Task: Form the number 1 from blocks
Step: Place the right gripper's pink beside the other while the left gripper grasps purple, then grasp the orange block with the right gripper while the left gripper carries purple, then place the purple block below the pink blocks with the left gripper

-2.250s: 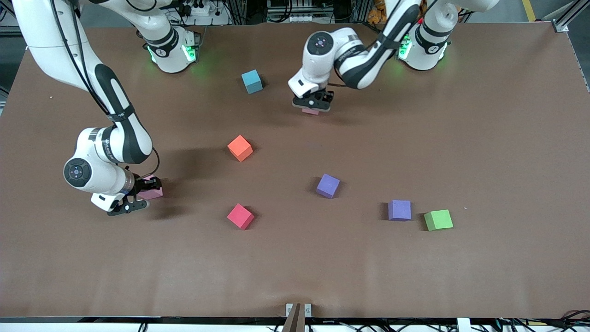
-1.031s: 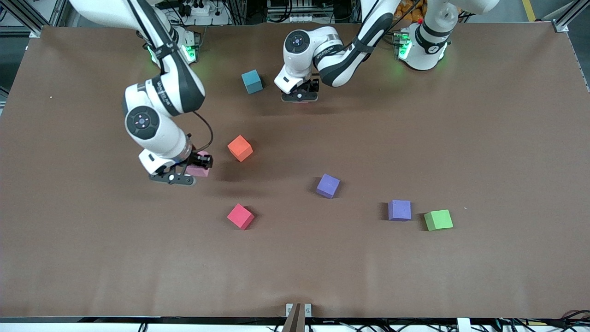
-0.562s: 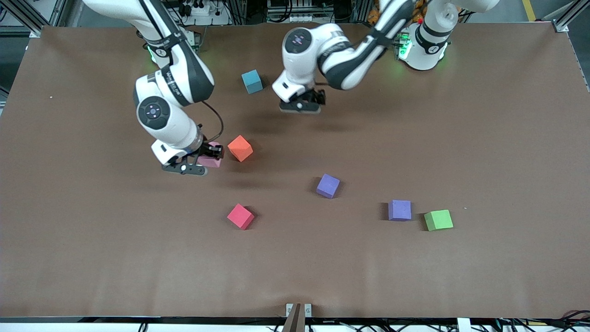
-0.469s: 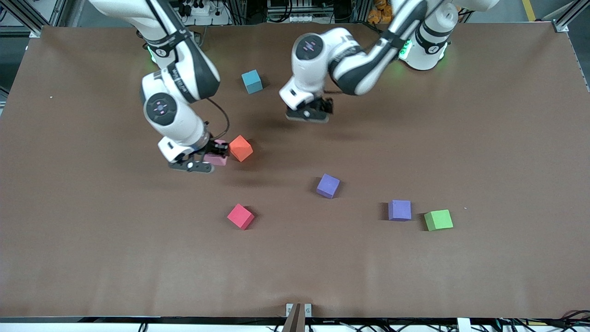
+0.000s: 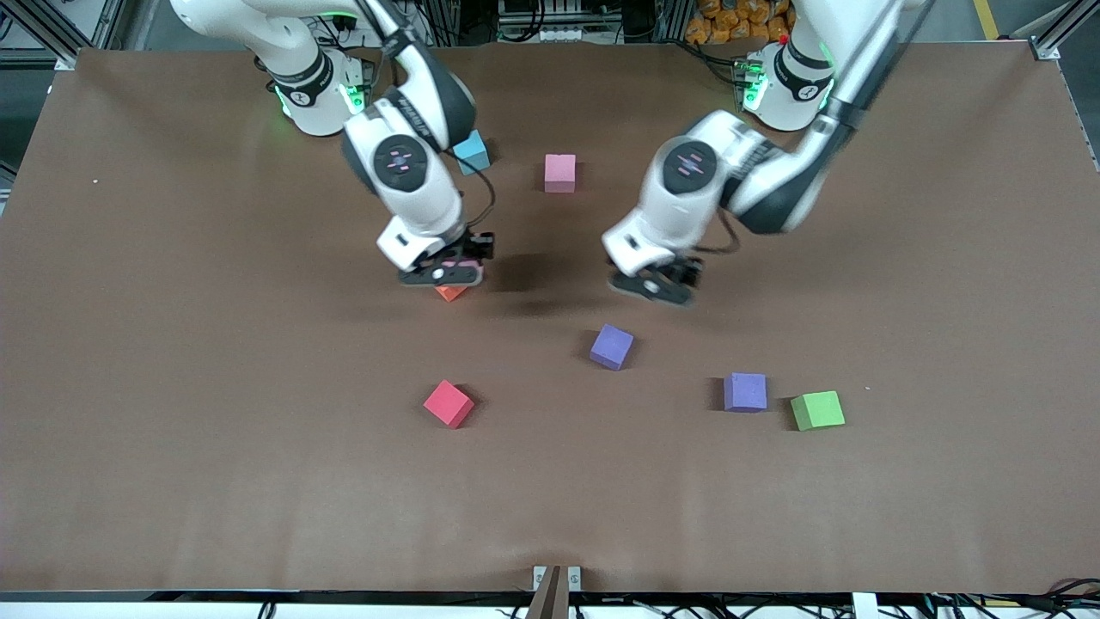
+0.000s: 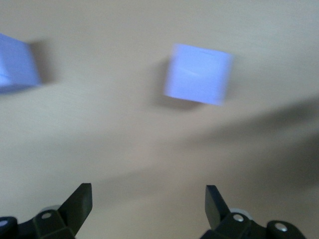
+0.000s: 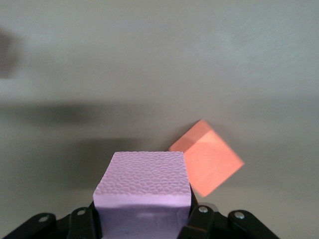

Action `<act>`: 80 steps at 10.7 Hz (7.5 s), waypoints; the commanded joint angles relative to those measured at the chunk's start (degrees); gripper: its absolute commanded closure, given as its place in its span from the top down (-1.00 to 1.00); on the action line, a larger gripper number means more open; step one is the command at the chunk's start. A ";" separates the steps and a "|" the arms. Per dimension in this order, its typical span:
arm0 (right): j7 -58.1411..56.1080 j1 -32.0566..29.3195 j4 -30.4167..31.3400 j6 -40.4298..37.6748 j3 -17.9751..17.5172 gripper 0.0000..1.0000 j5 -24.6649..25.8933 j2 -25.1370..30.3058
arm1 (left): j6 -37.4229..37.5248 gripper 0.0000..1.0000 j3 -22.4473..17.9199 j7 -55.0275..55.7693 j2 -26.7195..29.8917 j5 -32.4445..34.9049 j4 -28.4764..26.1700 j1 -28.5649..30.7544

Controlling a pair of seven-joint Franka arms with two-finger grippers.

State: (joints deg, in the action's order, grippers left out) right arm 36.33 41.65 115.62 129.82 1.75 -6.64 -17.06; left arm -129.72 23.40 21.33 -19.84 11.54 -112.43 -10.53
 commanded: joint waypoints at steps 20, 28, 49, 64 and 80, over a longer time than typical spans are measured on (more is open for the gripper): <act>19.57 22.52 -2.42 9.49 -0.16 1.00 -0.65 -10.82 | -4.39 1.00 -20.40 3.02 -17.51 -2.58 16.63 -3.53; 10.78 -2.08 -2.76 0.78 -0.34 1.00 1.02 -0.78 | -6.51 -1.00 -21.02 -2.08 -19.10 -2.75 16.72 -5.45; 31.53 -7.81 6.90 5.88 0.72 1.00 -2.67 -4.21 | 3.07 -1.00 -8.63 36.76 -15.05 -10.58 11.28 -29.98; 27.22 -6.05 7.08 10.72 0.45 0.32 -2.67 -7.20 | 0.08 1.00 -5.29 37.82 -14.44 -8.55 7.66 -29.90; 2.08 2.82 -7.78 5.09 0.89 0.30 4.09 -8.87 | -14.51 1.00 -10.65 -13.67 -14.17 -8.73 14.17 -15.23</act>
State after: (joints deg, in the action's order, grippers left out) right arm 39.40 44.59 107.70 134.42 2.39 -3.32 -25.61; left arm -144.13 12.66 10.24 -33.58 2.40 -99.62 -26.68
